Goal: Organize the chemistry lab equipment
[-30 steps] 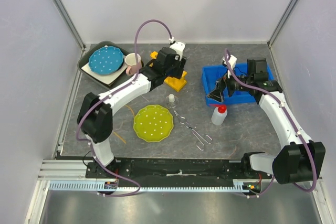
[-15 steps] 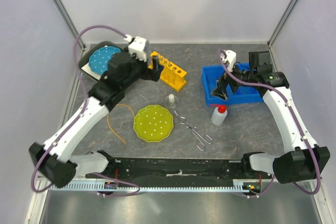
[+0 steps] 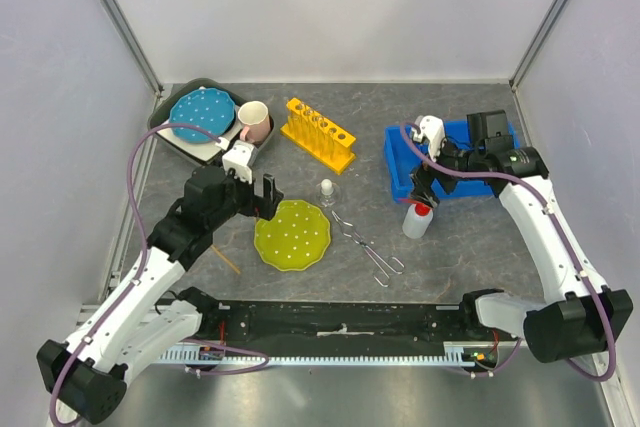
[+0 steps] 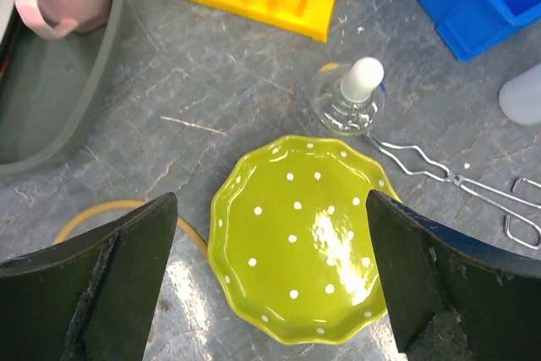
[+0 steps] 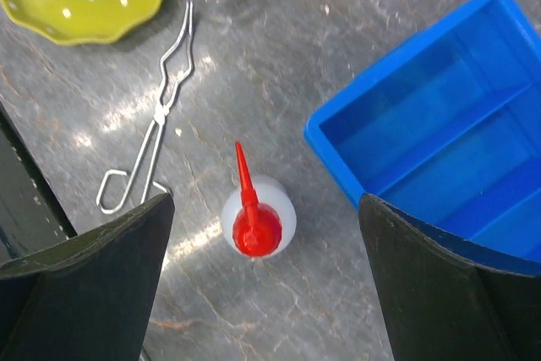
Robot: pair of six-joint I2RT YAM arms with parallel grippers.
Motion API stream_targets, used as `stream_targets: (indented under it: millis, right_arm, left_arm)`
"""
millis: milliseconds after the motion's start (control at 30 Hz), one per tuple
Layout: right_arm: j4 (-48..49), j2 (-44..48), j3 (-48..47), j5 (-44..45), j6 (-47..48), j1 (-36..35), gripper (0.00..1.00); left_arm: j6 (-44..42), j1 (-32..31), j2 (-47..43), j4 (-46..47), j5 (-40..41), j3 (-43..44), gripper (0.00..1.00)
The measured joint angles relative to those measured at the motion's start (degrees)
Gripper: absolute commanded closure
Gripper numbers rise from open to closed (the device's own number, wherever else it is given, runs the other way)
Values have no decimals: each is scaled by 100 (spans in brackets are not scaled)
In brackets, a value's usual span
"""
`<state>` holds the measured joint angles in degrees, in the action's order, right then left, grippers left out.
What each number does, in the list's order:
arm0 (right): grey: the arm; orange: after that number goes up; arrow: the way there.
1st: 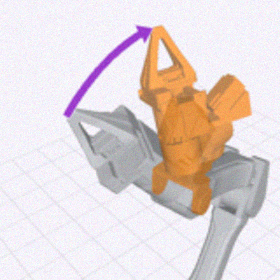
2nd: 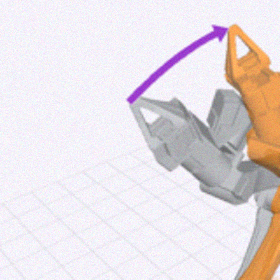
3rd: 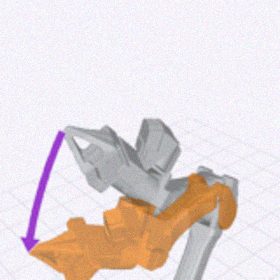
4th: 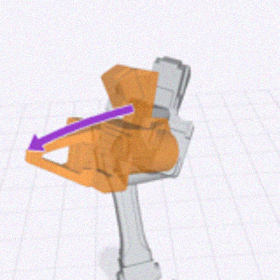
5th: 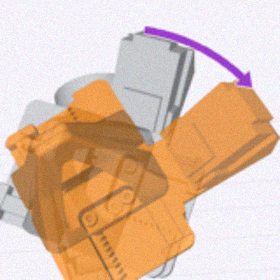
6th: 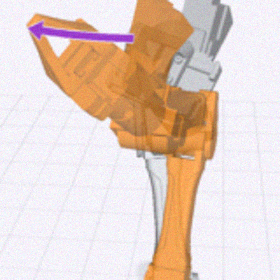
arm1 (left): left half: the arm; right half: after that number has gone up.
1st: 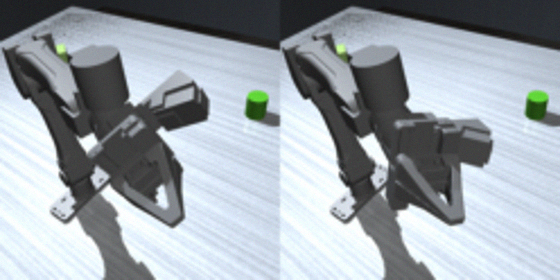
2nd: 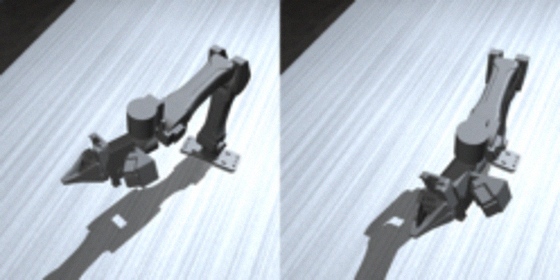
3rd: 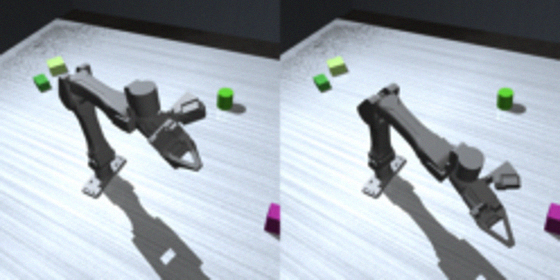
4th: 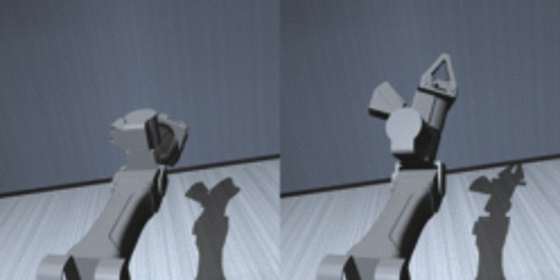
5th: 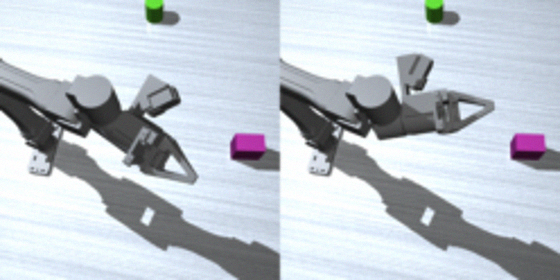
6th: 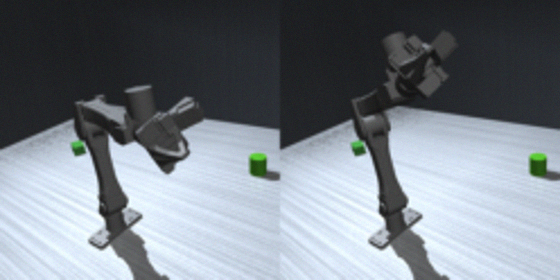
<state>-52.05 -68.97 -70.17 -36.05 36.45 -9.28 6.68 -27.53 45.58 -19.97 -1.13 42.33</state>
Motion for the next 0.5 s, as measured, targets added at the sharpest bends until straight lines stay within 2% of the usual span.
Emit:
stream_targets:
  millis: [233,500]
  right_arm:
    - [-208,396,778,361,450,92,2]
    - [-219,319,876,544,448,131,2]
  left_arm:
    - [-2,-2,28,-87,2,-55,2]
    - [-4,-2,175,-114,297,-55,3]
